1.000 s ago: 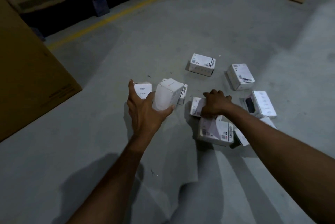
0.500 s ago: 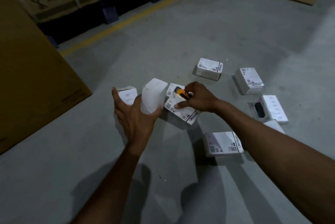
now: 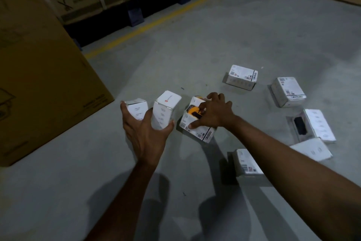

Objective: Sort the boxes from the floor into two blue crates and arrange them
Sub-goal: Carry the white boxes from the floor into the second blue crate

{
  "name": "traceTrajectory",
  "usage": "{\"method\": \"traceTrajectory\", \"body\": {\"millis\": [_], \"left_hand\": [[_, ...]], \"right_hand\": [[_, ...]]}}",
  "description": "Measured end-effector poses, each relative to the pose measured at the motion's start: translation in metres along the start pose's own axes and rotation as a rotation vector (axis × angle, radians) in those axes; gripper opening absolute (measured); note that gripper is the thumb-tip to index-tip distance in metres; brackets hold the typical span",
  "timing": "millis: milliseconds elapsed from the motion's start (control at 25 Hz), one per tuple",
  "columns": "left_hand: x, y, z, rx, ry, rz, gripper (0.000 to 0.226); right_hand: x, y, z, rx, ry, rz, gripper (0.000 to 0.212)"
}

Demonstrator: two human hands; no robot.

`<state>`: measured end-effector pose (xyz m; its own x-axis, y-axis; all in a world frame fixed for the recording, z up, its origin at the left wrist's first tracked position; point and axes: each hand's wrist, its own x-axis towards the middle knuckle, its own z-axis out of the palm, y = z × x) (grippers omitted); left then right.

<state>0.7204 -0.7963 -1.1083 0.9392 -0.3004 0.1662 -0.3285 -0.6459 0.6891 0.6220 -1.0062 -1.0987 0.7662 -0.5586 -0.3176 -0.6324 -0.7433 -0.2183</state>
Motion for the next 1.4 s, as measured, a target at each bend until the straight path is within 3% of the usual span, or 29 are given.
{"method": "traceTrajectory", "body": {"millis": [120, 280, 400, 600, 680, 800, 880, 1000, 1240, 1400], "left_hand": [[-0.002, -0.005, 0.003, -0.062, 0.006, -0.071, 0.128], [-0.002, -0.009, 0.006, -0.026, 0.004, -0.068, 0.126], [-0.004, 0.013, -0.013, -0.189, 0.024, -0.121, 0.132], [0.004, 0.071, -0.089, -0.158, 0.056, -0.051, 0.113], [0.002, 0.111, -0.144, -0.173, 0.104, 0.012, 0.109], [0.005, 0.182, -0.243, -0.289, 0.113, -0.039, 0.127], [0.010, 0.215, -0.311, -0.221, 0.176, 0.008, 0.111], [0.015, 0.262, -0.409, -0.105, 0.241, 0.048, 0.072], [0.011, 0.365, -0.626, -0.091, 0.337, 0.060, 0.070], [-0.019, 0.395, -0.742, -0.058, 0.435, 0.000, 0.064]], "right_hand": [[-0.009, -0.011, 0.018, -0.141, 0.044, -0.067, 0.112], [-0.007, -0.013, 0.026, -0.105, 0.041, -0.031, 0.117], [-0.016, -0.016, 0.018, -0.141, 0.072, 0.012, 0.118], [-0.085, -0.066, -0.056, 0.041, 0.517, 0.212, 0.082], [-0.125, -0.094, -0.107, 0.140, 0.639, 0.224, 0.078], [-0.186, -0.132, -0.187, 0.247, 0.756, 0.243, 0.069], [-0.229, -0.159, -0.247, 0.296, 0.787, 0.238, 0.067], [-0.288, -0.203, -0.336, 0.354, 0.789, 0.201, 0.071], [-0.401, -0.301, -0.507, 0.438, 0.684, 0.020, 0.071], [-0.471, -0.356, -0.578, 0.447, 0.678, -0.195, 0.074]]}}
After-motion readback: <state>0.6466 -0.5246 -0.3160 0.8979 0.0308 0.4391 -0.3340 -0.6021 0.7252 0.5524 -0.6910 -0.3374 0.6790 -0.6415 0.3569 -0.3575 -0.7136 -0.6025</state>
